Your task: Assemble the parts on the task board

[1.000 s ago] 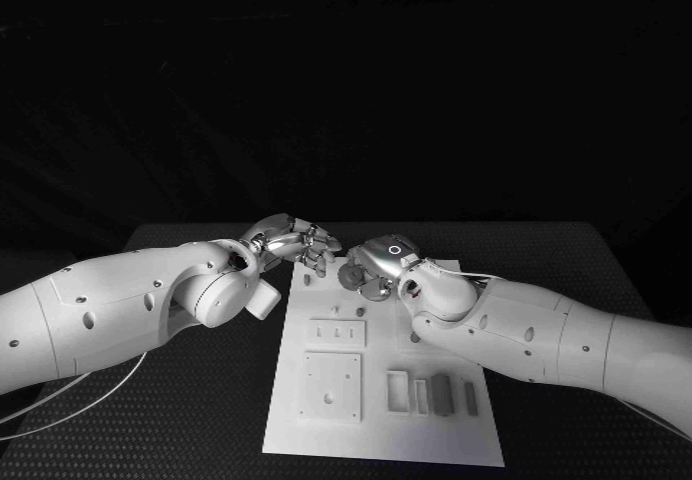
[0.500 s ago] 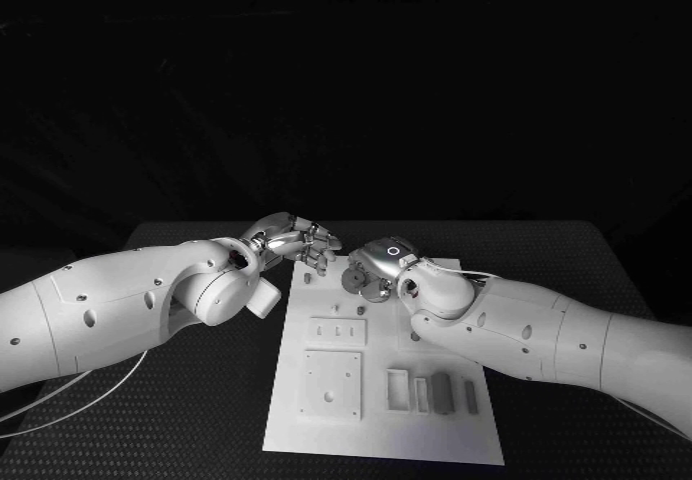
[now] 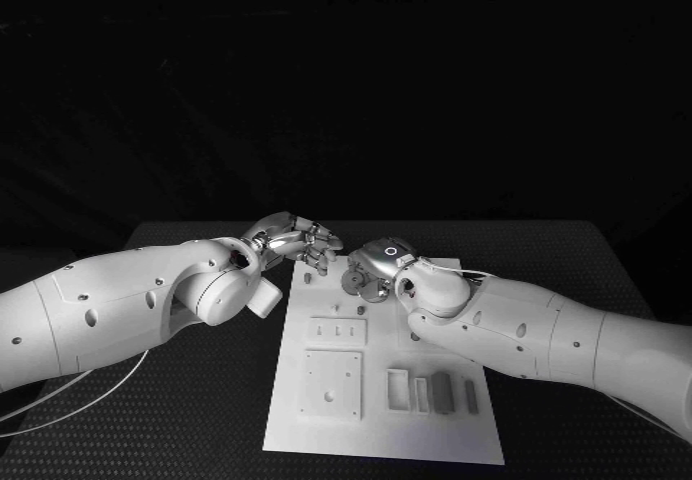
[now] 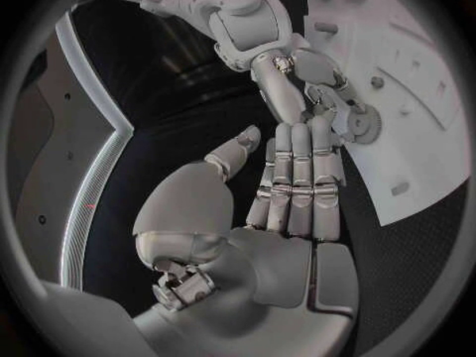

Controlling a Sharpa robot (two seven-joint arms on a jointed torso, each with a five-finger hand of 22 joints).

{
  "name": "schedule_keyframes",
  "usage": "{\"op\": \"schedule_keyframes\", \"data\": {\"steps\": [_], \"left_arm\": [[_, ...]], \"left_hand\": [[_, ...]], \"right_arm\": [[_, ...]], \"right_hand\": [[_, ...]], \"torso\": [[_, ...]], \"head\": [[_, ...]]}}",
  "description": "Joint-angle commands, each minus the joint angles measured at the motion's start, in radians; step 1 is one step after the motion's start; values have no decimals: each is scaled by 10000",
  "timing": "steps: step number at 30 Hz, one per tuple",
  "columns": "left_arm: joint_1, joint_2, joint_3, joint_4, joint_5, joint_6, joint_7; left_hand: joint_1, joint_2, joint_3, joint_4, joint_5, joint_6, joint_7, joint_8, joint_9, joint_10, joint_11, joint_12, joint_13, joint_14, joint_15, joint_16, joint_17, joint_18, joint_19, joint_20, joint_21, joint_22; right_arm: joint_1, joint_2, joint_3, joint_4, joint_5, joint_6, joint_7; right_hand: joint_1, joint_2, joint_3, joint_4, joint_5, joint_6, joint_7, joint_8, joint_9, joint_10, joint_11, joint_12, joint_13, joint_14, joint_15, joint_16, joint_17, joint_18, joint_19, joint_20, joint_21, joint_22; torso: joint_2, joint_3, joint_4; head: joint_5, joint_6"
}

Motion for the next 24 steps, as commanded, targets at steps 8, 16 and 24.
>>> {"op": "schedule_keyframes", "data": {"steps": [8, 16, 24], "left_arm": [[13, 5, 7, 34, -17, 116, 69], [13, -9, 7, 43, -16, 109, 56], [13, -10, 7, 40, -16, 93, 49]], "left_hand": [[-61, -48, 2, 32, -5, -59, 16, -46, 20, -59, 18, -49, 20, 3, 10, -53, 21, 161, -15, 22, -43, 19], [-68, -55, 0, 35, -5, -76, 23, -61, 23, -62, 19, -56, 29, 5, 10, -59, 27, 161, -13, 22, -48, 24], [-95, -54, -5, 58, -5, -119, 44, -96, 27, -73, 26, -73, 47, 13, 10, -72, 42, 161, -6, 22, -56, 34]], "right_arm": [[-31, 56, -48, -252, 458, 569, 175], [-31, 116, -75, -412, 771, 830, 507], [-31, 155, -111, -558, 1000, 1002, 635]], "right_hand": [[-55, -255, 33, 197, 60, 614, 812, -405, -123, -226, 281, -127, -29, -273, 204, -152, -37, 200, -181, 55, -179, 126], [-200, -401, 13, 453, 57, 240, 981, -638, -283, -436, 456, -148, -35, -437, 373, -185, -31, 200, -307, 148, -268, 137], [-228, -460, 44, 645, 56, -37, 1089, -794, -414, -624, 554, -155, -35, -610, 470, -213, -25, 200, -447, 212, -345, 150]], "torso": [[-1, -8, -2], [2, 0, -17], [0, -1, -1]], "head": [[-1, 9], [4, 3], [-14, -9]]}}
